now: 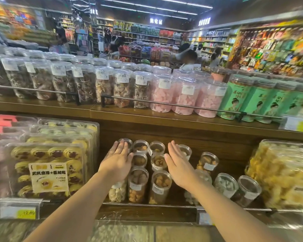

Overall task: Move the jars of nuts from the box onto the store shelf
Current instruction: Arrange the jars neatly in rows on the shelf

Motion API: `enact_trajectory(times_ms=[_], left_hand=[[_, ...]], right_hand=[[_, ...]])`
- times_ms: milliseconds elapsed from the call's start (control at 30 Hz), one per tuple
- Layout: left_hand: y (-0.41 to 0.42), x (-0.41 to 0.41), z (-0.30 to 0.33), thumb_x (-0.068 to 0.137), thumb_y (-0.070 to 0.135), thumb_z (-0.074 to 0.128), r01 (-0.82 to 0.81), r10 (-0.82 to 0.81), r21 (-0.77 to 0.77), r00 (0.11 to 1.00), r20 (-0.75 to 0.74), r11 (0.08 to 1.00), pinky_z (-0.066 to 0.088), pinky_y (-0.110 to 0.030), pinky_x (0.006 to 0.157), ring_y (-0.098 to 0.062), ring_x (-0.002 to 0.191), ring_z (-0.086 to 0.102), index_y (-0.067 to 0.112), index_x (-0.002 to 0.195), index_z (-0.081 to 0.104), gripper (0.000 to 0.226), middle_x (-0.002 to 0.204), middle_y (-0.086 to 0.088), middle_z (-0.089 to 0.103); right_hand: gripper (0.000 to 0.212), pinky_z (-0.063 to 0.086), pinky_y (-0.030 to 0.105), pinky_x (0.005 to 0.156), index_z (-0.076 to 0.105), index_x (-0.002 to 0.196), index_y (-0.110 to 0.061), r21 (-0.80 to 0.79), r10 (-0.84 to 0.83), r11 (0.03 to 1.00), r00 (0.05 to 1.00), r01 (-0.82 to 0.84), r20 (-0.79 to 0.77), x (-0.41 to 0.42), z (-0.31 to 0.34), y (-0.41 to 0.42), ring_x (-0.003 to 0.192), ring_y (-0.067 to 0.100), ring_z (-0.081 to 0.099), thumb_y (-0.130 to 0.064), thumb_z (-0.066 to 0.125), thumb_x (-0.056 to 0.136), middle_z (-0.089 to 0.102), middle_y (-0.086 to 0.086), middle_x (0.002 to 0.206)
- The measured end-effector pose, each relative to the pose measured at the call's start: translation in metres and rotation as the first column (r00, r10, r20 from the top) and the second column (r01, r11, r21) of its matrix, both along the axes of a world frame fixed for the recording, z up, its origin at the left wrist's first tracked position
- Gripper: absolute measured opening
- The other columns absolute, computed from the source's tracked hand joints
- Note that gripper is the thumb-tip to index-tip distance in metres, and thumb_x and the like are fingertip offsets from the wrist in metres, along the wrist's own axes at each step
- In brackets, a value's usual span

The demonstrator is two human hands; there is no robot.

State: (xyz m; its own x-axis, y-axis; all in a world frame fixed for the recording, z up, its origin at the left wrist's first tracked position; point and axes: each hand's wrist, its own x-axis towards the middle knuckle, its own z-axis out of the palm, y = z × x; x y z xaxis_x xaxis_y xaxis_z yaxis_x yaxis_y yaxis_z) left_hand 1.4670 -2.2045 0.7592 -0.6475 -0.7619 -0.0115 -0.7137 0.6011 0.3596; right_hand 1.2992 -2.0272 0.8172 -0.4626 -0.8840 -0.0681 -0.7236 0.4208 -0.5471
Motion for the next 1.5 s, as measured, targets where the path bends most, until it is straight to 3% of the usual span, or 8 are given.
enact_trajectory(times_ms=[133,300,633,800,933,1067,1267,1500], left_hand=[[-0.007,0.001,-0.005,0.096,0.056,-0.004,0.024,-0.023,-0.005,0.999,0.045,1.000,-0.005,-0.039,0.127,-0.013,0.153,-0.020,0.015,0.162,0.000,0.078,0.170,0.001,-0.008],[0.008,0.002,0.011,0.109,0.045,0.012,-0.003,0.002,0.032,1.000,0.023,0.999,-0.015,-0.029,0.121,-0.012,0.153,-0.019,0.015,0.162,0.002,0.062,0.169,0.003,-0.010],[0.004,0.002,0.009,0.108,0.045,0.011,0.013,-0.014,0.020,0.999,0.049,1.000,-0.011,-0.033,0.125,-0.012,0.152,-0.022,0.015,0.162,-0.001,0.063,0.169,0.002,-0.012],[0.005,0.001,0.009,0.108,0.046,0.013,-0.013,0.013,0.025,0.999,0.035,1.000,-0.009,-0.034,0.126,-0.011,0.152,-0.022,0.017,0.162,0.000,0.063,0.169,0.006,-0.012],[0.010,0.003,0.013,0.109,0.047,0.016,-0.038,0.038,0.038,0.999,-0.001,0.999,-0.007,-0.032,0.126,-0.009,0.152,-0.020,0.020,0.163,0.002,0.062,0.169,0.010,-0.010],[0.009,0.004,0.013,0.108,0.049,0.016,-0.026,0.026,0.051,1.000,-0.015,0.998,-0.006,-0.032,0.125,-0.008,0.152,-0.020,0.021,0.163,0.002,0.063,0.169,0.010,-0.009],[0.009,0.004,0.013,0.109,0.047,0.018,-0.019,0.021,0.054,1.000,-0.024,0.998,-0.008,-0.030,0.124,-0.008,0.152,-0.019,0.020,0.163,0.003,0.062,0.169,0.010,-0.009],[0.011,0.003,0.016,0.109,0.047,0.015,-0.026,0.025,0.033,1.000,0.011,0.999,-0.010,-0.028,0.122,-0.008,0.152,-0.020,0.020,0.162,0.002,0.061,0.169,0.009,-0.010]], right_hand=[[0.062,-0.009,0.029,0.121,-0.006,0.162,-0.020,0.144,0.114,0.984,0.990,-0.100,-0.086,0.008,-0.024,0.008,0.153,0.009,-0.016,-0.046,0.015,0.109,-0.017,-0.005,0.168],[0.060,-0.009,0.034,0.124,-0.008,0.161,-0.018,0.178,0.163,0.976,0.960,-0.124,-0.228,0.018,-0.033,-0.002,0.152,0.009,-0.018,-0.043,0.010,0.110,-0.020,-0.003,0.167],[0.067,-0.011,0.033,0.123,-0.006,0.162,-0.021,0.169,0.211,0.969,0.956,-0.178,-0.204,0.007,-0.027,-0.006,0.151,0.007,-0.019,-0.055,0.012,0.107,-0.019,-0.007,0.167],[0.054,0.020,0.037,0.124,0.035,0.157,-0.019,-0.032,-0.004,0.999,0.997,0.001,-0.082,-0.014,0.004,-0.039,0.153,0.019,0.021,-0.044,0.034,0.109,0.025,-0.001,0.167],[0.036,0.052,0.037,0.097,0.068,0.130,-0.014,-0.003,-0.082,0.997,0.979,0.083,-0.184,-0.022,0.028,-0.069,0.114,0.025,0.063,-0.036,0.059,0.102,0.066,0.007,0.128],[0.034,0.057,0.035,0.082,0.071,0.114,-0.011,0.116,-0.079,0.987,0.968,0.109,-0.239,-0.017,0.025,-0.090,0.093,0.024,0.069,-0.036,0.075,0.091,0.071,0.008,0.102],[0.029,0.051,0.035,0.099,0.074,0.118,-0.011,0.131,-0.082,0.987,0.992,0.095,-0.099,-0.035,0.034,-0.091,0.115,0.026,0.063,-0.016,0.077,0.090,0.068,0.009,0.122],[0.035,0.053,0.037,0.097,0.073,0.118,-0.009,0.095,-0.121,0.988,0.991,0.126,-0.057,-0.033,0.026,-0.089,0.113,0.026,0.065,-0.024,0.080,0.088,0.068,0.010,0.120]])
